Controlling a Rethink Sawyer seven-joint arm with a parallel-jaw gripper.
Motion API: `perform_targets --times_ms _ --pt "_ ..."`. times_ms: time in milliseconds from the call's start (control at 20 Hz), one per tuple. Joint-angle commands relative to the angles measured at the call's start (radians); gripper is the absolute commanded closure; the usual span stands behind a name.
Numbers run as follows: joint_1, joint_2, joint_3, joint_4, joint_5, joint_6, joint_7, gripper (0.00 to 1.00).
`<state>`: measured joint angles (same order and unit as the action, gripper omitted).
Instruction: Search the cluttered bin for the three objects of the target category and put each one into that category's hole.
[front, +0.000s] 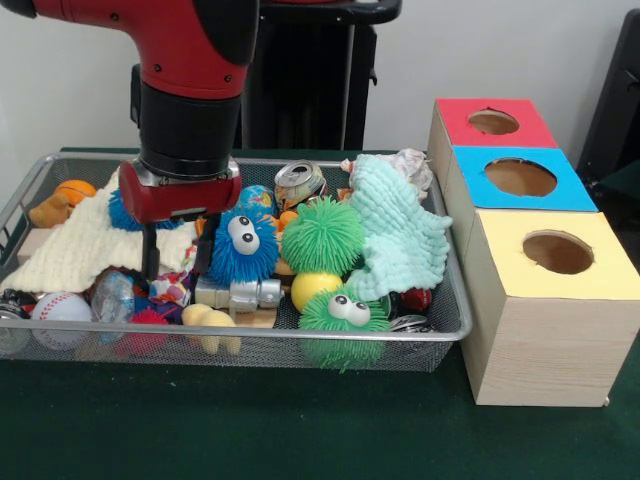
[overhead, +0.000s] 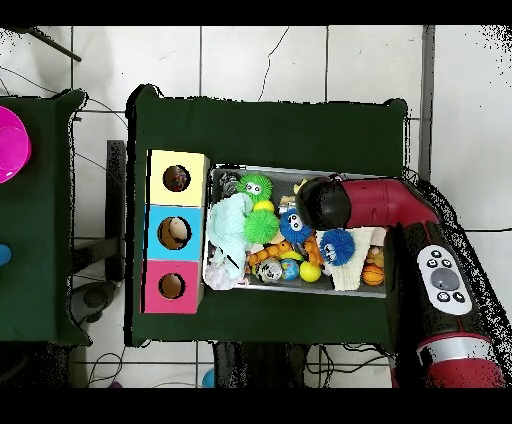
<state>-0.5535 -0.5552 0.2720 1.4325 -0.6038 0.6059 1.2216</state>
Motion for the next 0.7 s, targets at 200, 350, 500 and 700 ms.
perform_targets --times_ms 200,350,500,700 --pt "0.050 0.070 -0.008 -0.078 -0.143 0.004 -0.061 0.00" --pt "0.076 0.102 -0.044 -0.104 -0.177 0.014 -0.026 0.00" --pt "0.081 0.119 -0.055 -0.112 -0.186 0.017 -0.017 0.00" --pt "0.080 0.126 -0.059 -0.111 -0.183 0.015 -0.013 0.00"
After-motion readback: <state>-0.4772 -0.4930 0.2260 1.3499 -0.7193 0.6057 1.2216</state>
